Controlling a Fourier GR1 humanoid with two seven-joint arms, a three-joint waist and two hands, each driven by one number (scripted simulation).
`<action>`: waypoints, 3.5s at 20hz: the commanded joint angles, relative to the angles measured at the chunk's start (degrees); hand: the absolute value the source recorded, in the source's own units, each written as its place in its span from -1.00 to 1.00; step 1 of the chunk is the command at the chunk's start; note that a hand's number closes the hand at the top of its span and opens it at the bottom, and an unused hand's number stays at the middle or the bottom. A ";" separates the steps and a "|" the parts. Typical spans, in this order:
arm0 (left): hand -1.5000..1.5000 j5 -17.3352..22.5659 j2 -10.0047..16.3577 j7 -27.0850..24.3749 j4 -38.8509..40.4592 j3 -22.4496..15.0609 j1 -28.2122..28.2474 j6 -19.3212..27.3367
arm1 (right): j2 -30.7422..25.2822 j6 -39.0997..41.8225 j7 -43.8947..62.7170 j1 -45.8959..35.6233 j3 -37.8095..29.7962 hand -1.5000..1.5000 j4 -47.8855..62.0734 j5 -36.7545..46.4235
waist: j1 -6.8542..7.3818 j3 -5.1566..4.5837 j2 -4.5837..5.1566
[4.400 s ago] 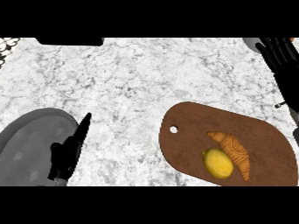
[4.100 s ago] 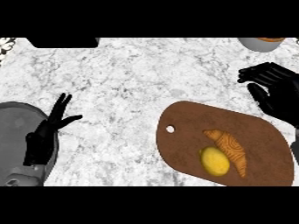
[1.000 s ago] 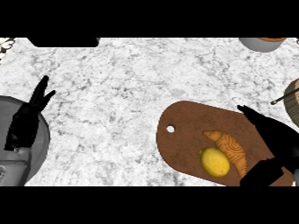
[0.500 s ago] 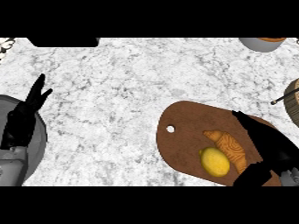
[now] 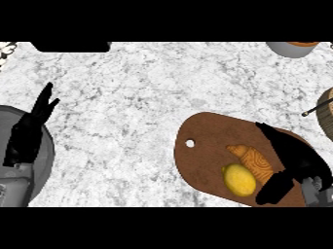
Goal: Pick the croissant from the cutting board and place it in the tiered basket
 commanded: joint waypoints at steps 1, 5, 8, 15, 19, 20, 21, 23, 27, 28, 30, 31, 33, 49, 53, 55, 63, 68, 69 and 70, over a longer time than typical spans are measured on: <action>0.00 -0.09 0.42 0.93 -0.60 1.48 -0.87 -1.85 | 5.36 1.56 1.86 -1.15 0.80 -1.00 3.76 3.50 | 0.05 0.01 0.00; 0.00 -1.13 -0.78 -0.61 -1.48 1.86 1.65 -1.92 | 7.24 4.83 1.01 -2.89 -1.20 -1.00 6.28 4.29 | 0.11 0.01 0.00; 0.00 -0.57 -0.99 -0.97 2.92 3.07 -2.11 -2.95 | 8.76 2.91 -3.34 0.28 -0.51 -1.00 9.38 6.96 | -0.12 0.01 0.02; 0.00 -3.26 -2.90 -0.16 1.41 1.31 -1.09 -0.96 | 8.36 9.07 -9.40 -0.68 4.63 1.00 12.64 7.94 | 0.14 0.02 0.13; 0.00 -2.77 -2.22 1.03 0.95 3.25 -2.78 -1.67 | 6.68 9.95 -11.13 -1.32 2.84 1.00 9.48 11.84 | -0.10 0.01 0.01; 0.00 -1.18 -1.40 -1.91 -1.26 4.30 1.78 -3.42 | 8.38 9.60 -9.76 -0.40 2.61 1.00 8.74 11.91 | 0.06 0.01 -0.03; 0.00 -3.34 -3.11 -0.22 -2.34 2.29 1.93 -1.72 | 8.79 7.53 -10.57 2.77 2.55 1.00 6.94 12.34 | -0.09 0.02 -0.06; 0.00 -2.99 -3.26 -1.79 3.92 3.58 -2.76 -1.13 | 10.52 8.74 -8.64 0.68 -1.76 1.00 7.13 7.33 | -0.51 -0.01 0.05; 0.00 -2.65 -2.66 -0.13 -0.49 3.16 0.31 -3.07 | 14.55 5.57 -5.93 2.08 -2.61 1.00 3.35 8.34 | -0.20 0.00 -0.08; 0.00 -3.41 -2.72 -3.10 2.17 3.87 0.16 -1.93 | 8.98 9.37 -9.86 6.69 -2.39 1.00 -5.03 6.75 | -0.73 -0.01 -0.14; 0.00 -2.56 -1.71 0.69 0.89 4.55 -1.22 -2.53 | 4.48 6.59 -21.20 13.63 3.81 1.00 -9.33 11.26 | -1.72 0.07 -0.50; 0.00 -3.25 -3.68 -2.14 1.11 3.36 2.19 -1.37 | 2.60 6.13 -24.93 15.50 5.62 1.00 -12.04 12.35 | -2.04 0.07 -0.72; 0.00 -3.00 -1.70 -0.73 1.25 4.61 0.69 -2.12 | -0.28 6.53 -29.14 17.12 11.06 1.00 -18.71 15.46 | -3.12 0.10 -1.19; 0.00 -3.70 -3.17 0.55 -0.82 4.36 1.41 -0.63 | -1.64 -9.93 -44.19 31.89 -25.67 1.00 -44.64 -2.64 | -3.16 0.02 -0.54; 0.00 -4.08 -3.42 -0.66 -2.60 3.44 3.74 -1.08 | -6.15 -7.88 -43.09 24.98 -39.05 1.00 -41.24 -6.77 | -2.08 -0.04 -0.59; 0.00 -3.28 -1.71 -1.14 1.58 5.11 -0.07 -2.44 | -8.21 -4.80 -43.02 23.20 -45.63 1.00 -38.48 -13.23 | -2.13 -0.06 -0.26; 0.00 -5.60 -4.79 -1.06 0.28 2.16 0.20 -1.53 | -16.60 5.75 -43.58 12.81 -57.31 1.00 -22.42 -26.43 | -0.09 0.00 0.01; 0.00 -4.73 -4.40 -0.43 2.38 3.56 -2.93 -2.30 | -20.26 7.14 -47.30 8.52 -57.07 1.00 -17.04 -19.34 | 0.01 0.00 0.13; 0.00 -6.45 -6.48 -1.07 0.89 1.64 -0.84 -0.35 | -19.11 4.90 -51.19 7.89 -54.03 1.00 -14.23 -13.15 | 0.56 0.03 0.24; 0.00 -4.27 -3.31 0.93 -2.01 3.45 -0.14 -3.58 | -19.42 4.25 -52.32 8.71 -55.31 1.00 -13.58 -10.43 | 0.68 0.06 0.15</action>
